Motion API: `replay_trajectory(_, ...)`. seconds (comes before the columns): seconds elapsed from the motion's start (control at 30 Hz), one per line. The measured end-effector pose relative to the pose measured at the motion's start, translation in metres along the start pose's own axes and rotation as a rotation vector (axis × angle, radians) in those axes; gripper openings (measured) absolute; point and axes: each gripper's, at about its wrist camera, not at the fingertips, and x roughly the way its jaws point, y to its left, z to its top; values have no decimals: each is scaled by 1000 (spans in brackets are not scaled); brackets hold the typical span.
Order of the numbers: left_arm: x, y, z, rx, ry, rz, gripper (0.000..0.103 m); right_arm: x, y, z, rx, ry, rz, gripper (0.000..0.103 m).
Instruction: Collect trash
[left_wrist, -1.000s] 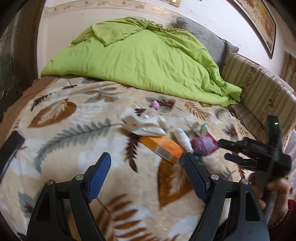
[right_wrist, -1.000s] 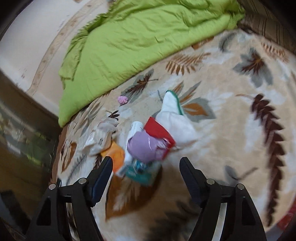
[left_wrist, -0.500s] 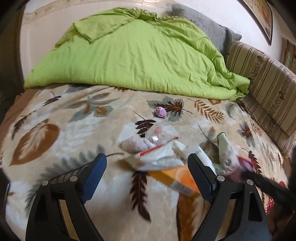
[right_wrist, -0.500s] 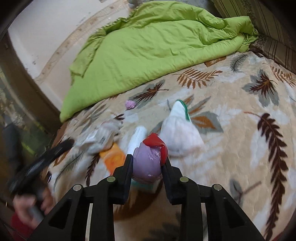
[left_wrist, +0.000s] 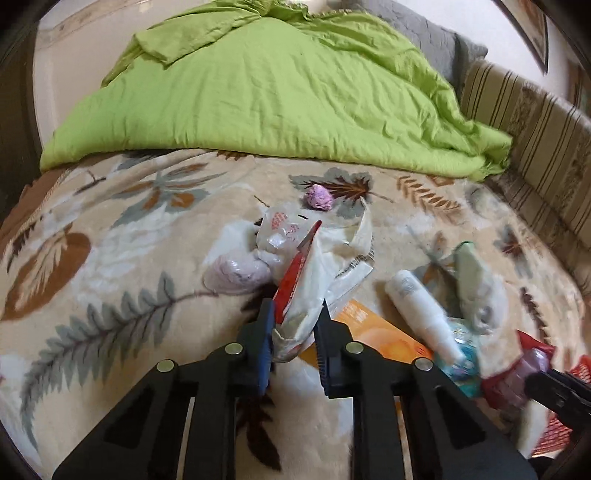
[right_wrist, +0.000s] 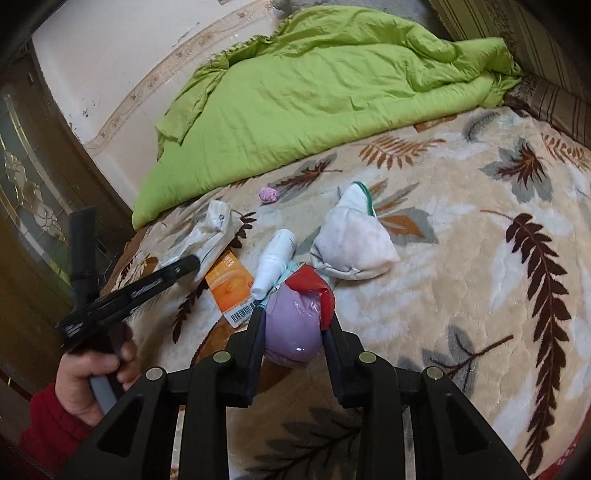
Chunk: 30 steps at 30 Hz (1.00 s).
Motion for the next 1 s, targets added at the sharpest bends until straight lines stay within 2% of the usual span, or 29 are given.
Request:
replay_trajectory(0.1,-26,-4,-17,-13,-20,-17,13,-4,5,-2,-22,-16,-6,33)
replay_trajectory(0.2,-50,-10,-35,-22,-21,-44,13,-6,9,-3,-44,-30,-15,33)
replay_trajectory(0.33,-80,-19,-60,-63,30,-96,13,-7,14,-5,-73,-27,-14,33)
replay_trajectory(0.4,-81,-23,-73,-78,82,-113,13,-7,16,-6,-82,-24,-13,33)
replay_trajectory(0.47,-79,-24,-81,-84,97,-111,21,-7,16,-6,-79,-25,-14,33)
replay_trajectory(0.53,-78,-24,-84,-74,99,-88,36,-6,16,-6,-73,-21,-16,33)
replay_trajectory(0.57,-78,-25,-84,-67,91,-88,55,-7,14,-6,-70,-21,-18,33)
replay_trajectory(0.6,-78,-26,-83,-57,78,-74,66,-8,13,-5,-67,-23,-17,33)
replay_trajectory(0.63,-79,-29,-83,-43,59,-55,66,-9,13,-5,-67,-24,-16,33)
replay_trajectory(0.7,-76,-35,-81,-12,52,-62,66,-10,11,-5,-63,-24,-16,33)
replay_trajectory(0.87,-49,-42,-87,5,100,-23,64,-9,11,-6,-71,-16,-14,33)
replay_trajectory(0.93,-40,-46,-93,40,97,26,48,-8,14,-6,-86,-13,-14,33)
replay_trajectory(1.0,-41,-51,-93,82,73,62,40,-7,16,-7,-98,-11,-15,33)
